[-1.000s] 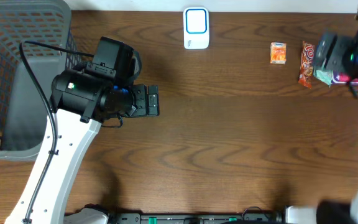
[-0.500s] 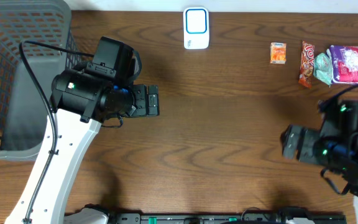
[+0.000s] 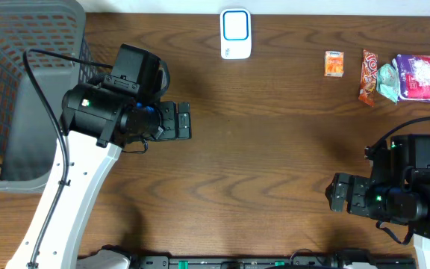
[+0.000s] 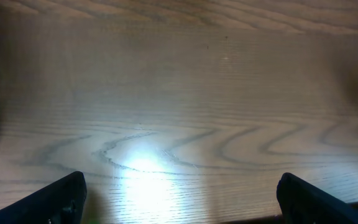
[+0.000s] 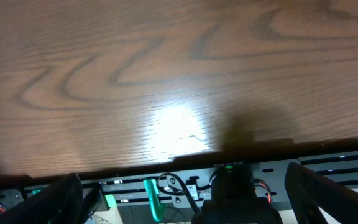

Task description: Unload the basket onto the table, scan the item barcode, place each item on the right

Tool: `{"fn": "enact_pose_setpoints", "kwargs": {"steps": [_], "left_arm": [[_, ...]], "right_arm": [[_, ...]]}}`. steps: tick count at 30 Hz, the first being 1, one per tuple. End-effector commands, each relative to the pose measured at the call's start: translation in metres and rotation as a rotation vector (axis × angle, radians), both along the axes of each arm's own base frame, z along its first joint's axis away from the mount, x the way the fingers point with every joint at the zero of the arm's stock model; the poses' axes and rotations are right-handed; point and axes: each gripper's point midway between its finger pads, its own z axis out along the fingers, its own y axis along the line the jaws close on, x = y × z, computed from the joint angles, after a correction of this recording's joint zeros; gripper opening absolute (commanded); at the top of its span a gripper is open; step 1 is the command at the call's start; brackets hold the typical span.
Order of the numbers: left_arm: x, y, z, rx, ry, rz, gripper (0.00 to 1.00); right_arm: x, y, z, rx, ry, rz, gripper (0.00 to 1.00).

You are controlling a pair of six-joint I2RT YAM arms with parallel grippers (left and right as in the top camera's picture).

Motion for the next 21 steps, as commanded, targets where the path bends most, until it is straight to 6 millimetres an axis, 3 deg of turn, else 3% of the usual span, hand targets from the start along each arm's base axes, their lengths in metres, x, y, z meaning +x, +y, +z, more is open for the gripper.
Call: {"fn": "enact_pose_setpoints", "kwargs": {"steps": [1,11,21], "left_arm": [[-0.001,0.000,0.002,-0.004,-0.003,-0.004,0.98],[-0.001,0.000,0.002,-0.004,-0.003,-0.004,0.98],[-0.001,0.000,0.002,-0.004,-0.003,-0.004,0.98]], "right_arm": [[-0.001,0.000,-0.001,-0.003,0.001,-0.003,0.99],[0.001,0.000,0.000,-0.006,-0.013,0.011,0.99],[0.013,0.002,0.017,-0.011,-0.182,0.042,0.99]]}}
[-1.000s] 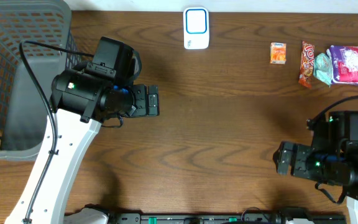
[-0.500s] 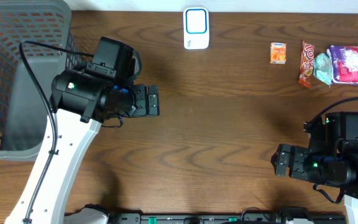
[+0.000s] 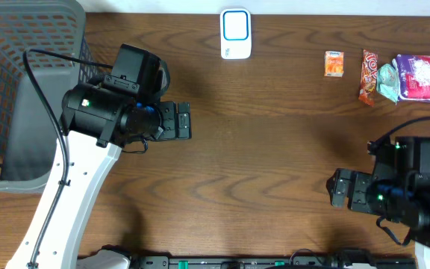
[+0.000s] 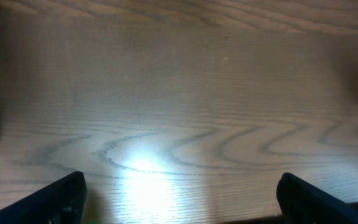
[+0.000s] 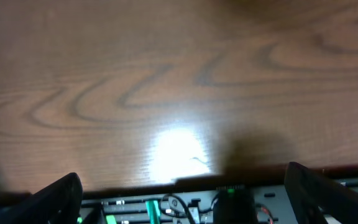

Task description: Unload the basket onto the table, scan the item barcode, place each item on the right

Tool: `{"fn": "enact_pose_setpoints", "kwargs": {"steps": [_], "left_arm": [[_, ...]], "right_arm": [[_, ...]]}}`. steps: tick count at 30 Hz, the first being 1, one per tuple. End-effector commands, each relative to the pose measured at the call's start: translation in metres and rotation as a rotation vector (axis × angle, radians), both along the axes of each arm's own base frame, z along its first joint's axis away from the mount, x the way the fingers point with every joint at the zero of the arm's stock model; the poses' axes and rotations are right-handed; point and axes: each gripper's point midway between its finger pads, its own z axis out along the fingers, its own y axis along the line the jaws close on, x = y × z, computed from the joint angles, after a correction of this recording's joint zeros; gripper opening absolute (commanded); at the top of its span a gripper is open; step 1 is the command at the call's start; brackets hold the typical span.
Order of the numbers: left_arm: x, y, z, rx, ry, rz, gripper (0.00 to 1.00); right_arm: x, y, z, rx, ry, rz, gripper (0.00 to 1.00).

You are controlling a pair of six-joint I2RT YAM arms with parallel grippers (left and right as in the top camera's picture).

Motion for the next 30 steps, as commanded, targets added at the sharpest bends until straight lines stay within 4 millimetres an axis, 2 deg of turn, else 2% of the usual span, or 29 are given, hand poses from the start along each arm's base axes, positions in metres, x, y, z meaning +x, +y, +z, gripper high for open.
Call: {"fn": "enact_pose_setpoints", "kwargs": {"steps": [1,5,8,11,16,23,30], "left_arm": [[-0.001,0.000,0.002,-0.004,-0.003,-0.004,0.98],[-0.001,0.000,0.002,-0.004,-0.003,-0.004,0.97],[-0.001,0.000,0.002,-0.004,-0.003,-0.004,0.98],[-0.001,0.000,0.002,-0.004,-0.003,-0.004,0.98],[-0.001,0.000,0.002,-0.004,-0.003,-0.004,0.98],[-0.001,0.000,0.002,-0.004,-0.003,-0.004,0.98],[-0.001,0.000,0.002,-0.004,-0.003,-0.004,0.98]], "right_arm": [[-0.002,0.002,0.008,-0.007,-0.074,0.030,0.99],[-0.006,0.003,0.020,-0.011,-0.187,0.050,0.99],[-0.012,0.003,0.021,-0.016,-0.240,0.059,0.99],[-0.015,0.006,0.015,-0.005,-0.276,0.067,0.99],[-0.014,0.025,0.003,0.048,-0.338,0.196,0.99],[-0.008,0.026,-0.018,0.061,-0.324,0.198,0.99],[0.002,0.031,-0.014,0.075,-0.375,0.217,0.99]]}}
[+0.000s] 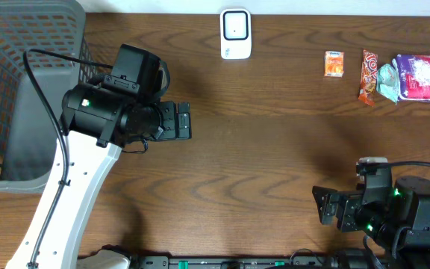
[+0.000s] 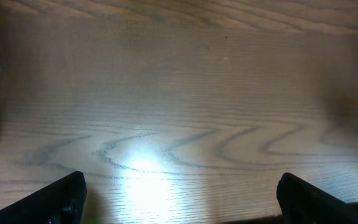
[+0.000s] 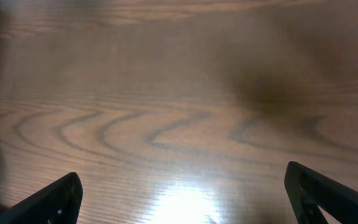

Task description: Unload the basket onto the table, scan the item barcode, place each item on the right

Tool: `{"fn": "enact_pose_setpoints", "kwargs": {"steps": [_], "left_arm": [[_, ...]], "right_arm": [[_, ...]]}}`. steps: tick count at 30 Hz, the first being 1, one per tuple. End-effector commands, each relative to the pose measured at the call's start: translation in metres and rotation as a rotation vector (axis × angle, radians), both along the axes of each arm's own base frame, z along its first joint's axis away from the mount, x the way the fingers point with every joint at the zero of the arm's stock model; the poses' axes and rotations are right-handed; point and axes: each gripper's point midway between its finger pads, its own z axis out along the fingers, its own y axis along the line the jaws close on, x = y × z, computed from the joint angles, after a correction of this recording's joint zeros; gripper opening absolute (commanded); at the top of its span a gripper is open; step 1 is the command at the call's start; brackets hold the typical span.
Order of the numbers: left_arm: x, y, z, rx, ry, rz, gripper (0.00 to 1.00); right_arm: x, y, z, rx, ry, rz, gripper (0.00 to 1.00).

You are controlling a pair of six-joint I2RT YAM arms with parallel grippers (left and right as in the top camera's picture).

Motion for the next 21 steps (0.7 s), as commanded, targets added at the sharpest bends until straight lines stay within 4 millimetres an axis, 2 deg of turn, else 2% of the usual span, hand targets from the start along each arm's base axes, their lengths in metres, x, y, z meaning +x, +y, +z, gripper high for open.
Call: {"fn": "enact_pose_setpoints", "kwargs": {"steps": [1,9,14,21], "left_arm": [[-0.001,0.000,0.002,-0.004,-0.003,-0.004,0.98],[-0.001,0.000,0.002,-0.004,-0.003,-0.004,0.98],[-0.001,0.000,0.002,-0.004,-0.003,-0.004,0.98],[-0.001,0.000,0.002,-0.004,-0.003,-0.004,0.98]], "right_arm": [[0.000,0.005,0.004,-0.001,-0.035,0.046,0.99],[-0.005,0.006,0.010,-0.031,-0.092,0.078,0.99],[-0.014,0.014,0.018,-0.034,-0.165,0.139,0.99],[-0.025,0.015,0.028,-0.030,-0.247,0.141,0.99]]}}
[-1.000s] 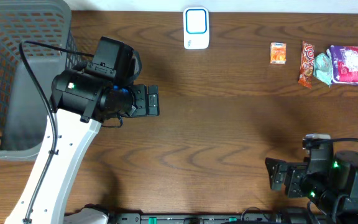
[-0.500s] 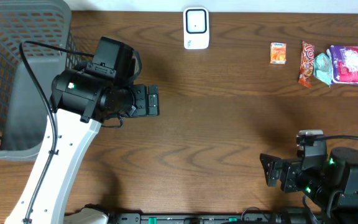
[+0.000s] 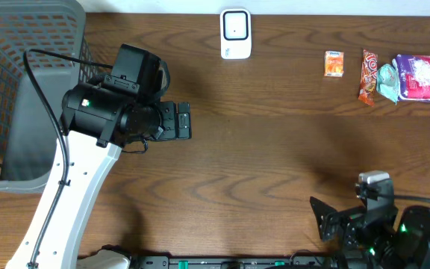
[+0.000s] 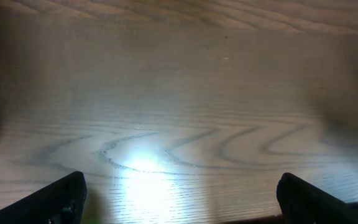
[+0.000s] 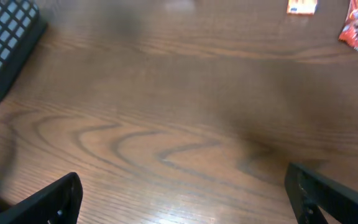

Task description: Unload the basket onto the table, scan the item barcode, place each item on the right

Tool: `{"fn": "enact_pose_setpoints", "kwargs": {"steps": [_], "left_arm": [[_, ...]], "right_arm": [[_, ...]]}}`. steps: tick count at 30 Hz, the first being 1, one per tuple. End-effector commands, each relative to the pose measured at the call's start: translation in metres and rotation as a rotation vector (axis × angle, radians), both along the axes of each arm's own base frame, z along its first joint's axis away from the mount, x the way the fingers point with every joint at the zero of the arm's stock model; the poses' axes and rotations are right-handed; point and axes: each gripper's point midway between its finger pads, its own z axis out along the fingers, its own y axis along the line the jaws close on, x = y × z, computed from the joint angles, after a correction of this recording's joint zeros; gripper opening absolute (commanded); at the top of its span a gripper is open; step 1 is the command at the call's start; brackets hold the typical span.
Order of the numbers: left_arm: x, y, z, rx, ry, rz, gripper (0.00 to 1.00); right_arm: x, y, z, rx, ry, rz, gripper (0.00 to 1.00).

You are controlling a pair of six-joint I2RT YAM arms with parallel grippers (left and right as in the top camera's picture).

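The white scanner stands at the far edge, middle. The items lie at the far right: a small orange box, a red packet, a teal packet and a purple-pink bag. My left gripper hangs open over bare wood left of centre; its wrist view shows only the tabletop between its fingers. My right gripper is open at the front right, far from the items. Its wrist view catches the orange box and red packet at the top edge.
A large grey mesh basket fills the far left of the table. A dark meshed corner shows at the top left of the right wrist view. The table's front edge runs just below my right arm.
My right arm has shifted slightly toward the front edge, and its camera now takes in far more table, up to the orange box and red packet. The left arm has not moved.
My right gripper first hung open at the front right, looking over the table edge at equipment below. It then faced the tabletop, and now the far items. The scanner's blue rim was lit at the two oldest moments and is dark since. The left gripper stayed open and still.
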Motion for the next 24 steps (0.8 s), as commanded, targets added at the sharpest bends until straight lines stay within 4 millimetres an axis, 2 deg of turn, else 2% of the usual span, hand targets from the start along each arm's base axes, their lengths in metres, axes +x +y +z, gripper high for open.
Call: {"fn": "enact_pose_setpoints", "kwargs": {"steps": [1,8,19,24], "left_arm": [[-0.001,0.000,0.002,-0.004,-0.003,-0.004,0.98],[-0.001,0.000,0.002,-0.004,-0.003,-0.004,0.98],[-0.001,0.000,0.002,-0.004,-0.003,-0.004,0.98],[-0.001,0.000,0.002,-0.004,-0.003,-0.004,0.98]], "right_arm": [[-0.006,0.002,0.003,-0.006,-0.040,0.025,0.99],[-0.015,0.002,0.009,-0.013,-0.104,0.035,0.99],[-0.026,0.002,0.004,-0.008,-0.094,0.043,0.99],[-0.033,0.003,0.009,-0.008,-0.149,0.051,0.99]]}}
